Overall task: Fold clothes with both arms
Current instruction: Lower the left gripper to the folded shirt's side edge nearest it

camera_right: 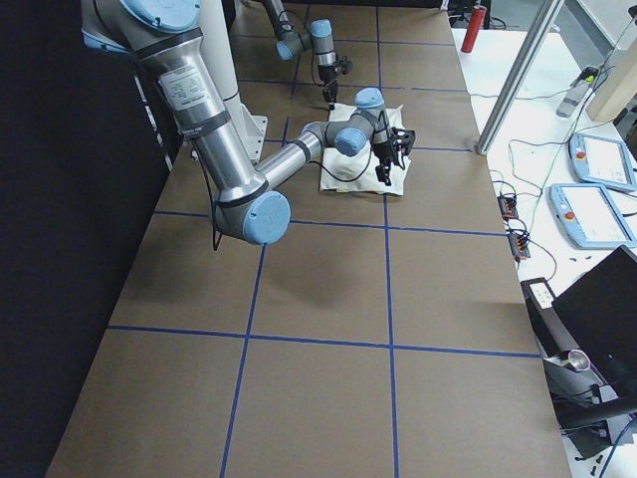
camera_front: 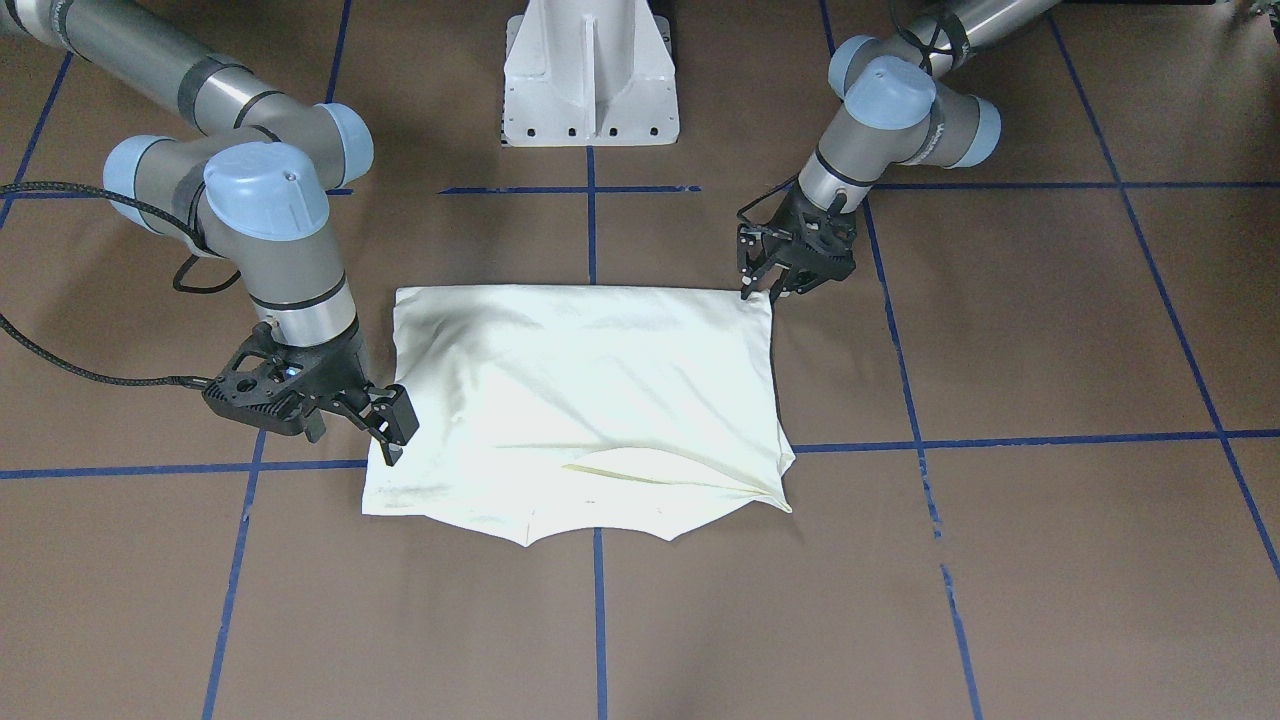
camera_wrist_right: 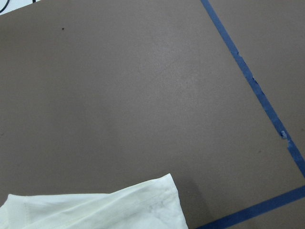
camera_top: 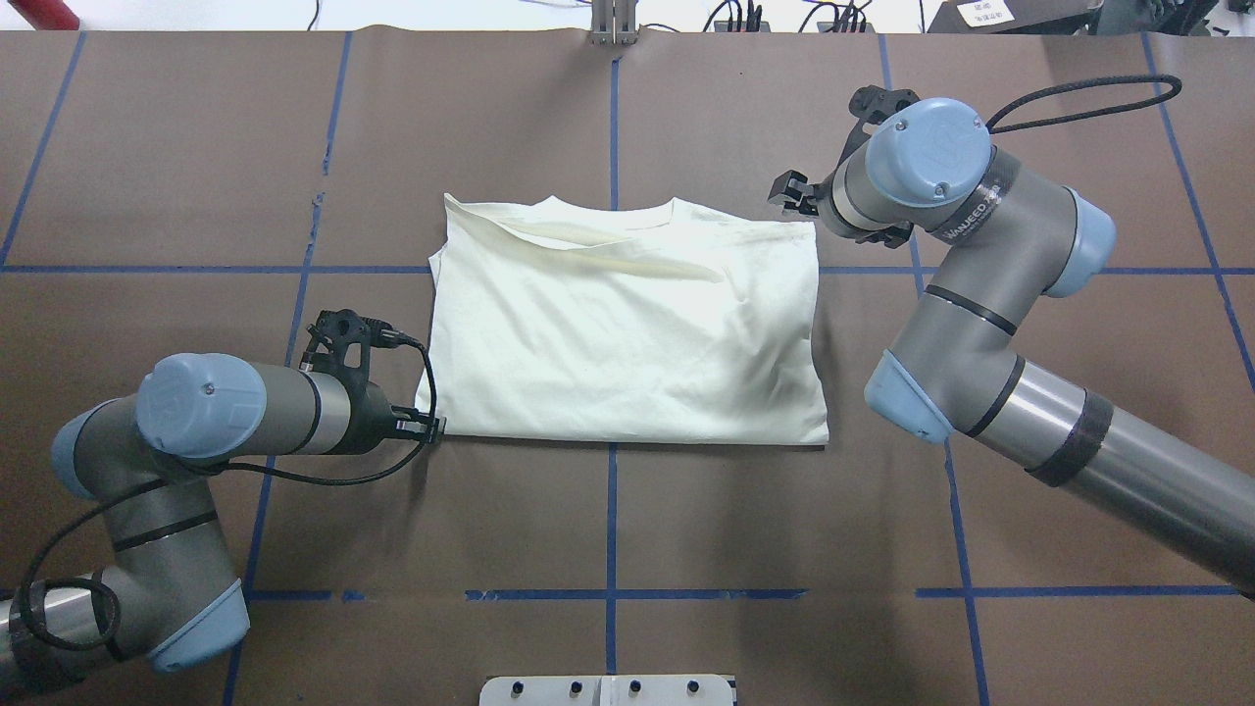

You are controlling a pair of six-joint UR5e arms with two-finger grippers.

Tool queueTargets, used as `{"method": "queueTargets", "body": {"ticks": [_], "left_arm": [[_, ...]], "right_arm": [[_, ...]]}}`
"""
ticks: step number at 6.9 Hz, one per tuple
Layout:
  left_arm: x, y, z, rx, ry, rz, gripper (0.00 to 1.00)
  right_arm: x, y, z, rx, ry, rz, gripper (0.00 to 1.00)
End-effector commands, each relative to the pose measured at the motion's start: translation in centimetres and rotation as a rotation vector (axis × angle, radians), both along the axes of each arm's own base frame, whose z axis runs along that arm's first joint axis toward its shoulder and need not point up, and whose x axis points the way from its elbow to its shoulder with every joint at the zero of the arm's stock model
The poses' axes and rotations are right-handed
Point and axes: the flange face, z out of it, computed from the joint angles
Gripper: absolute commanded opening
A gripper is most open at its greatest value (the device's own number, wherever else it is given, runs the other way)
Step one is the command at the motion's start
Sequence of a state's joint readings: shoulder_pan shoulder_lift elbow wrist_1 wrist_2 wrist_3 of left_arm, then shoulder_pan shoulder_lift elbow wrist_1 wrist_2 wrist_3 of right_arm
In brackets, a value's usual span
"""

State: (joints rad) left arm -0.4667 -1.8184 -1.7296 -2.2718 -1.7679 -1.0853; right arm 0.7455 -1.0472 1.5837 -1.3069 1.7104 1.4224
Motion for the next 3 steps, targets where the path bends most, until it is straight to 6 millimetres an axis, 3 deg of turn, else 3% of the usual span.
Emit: {"method": "queueTargets", "body": {"ticks": [1,3], "left_arm": [[0.12,0.35,-0.22,-0.022,0.01,-0.008,0.0],[-0.19,0.5,-0.56,-0.008,0.011,-0.002,0.0]], "right_arm": [[0.02,0.02,-0.01,0.0,0.0,0.0,1.0],[-0.02,-0.02,-0.04,0.0,-0.001,0.001,1.0]]}}
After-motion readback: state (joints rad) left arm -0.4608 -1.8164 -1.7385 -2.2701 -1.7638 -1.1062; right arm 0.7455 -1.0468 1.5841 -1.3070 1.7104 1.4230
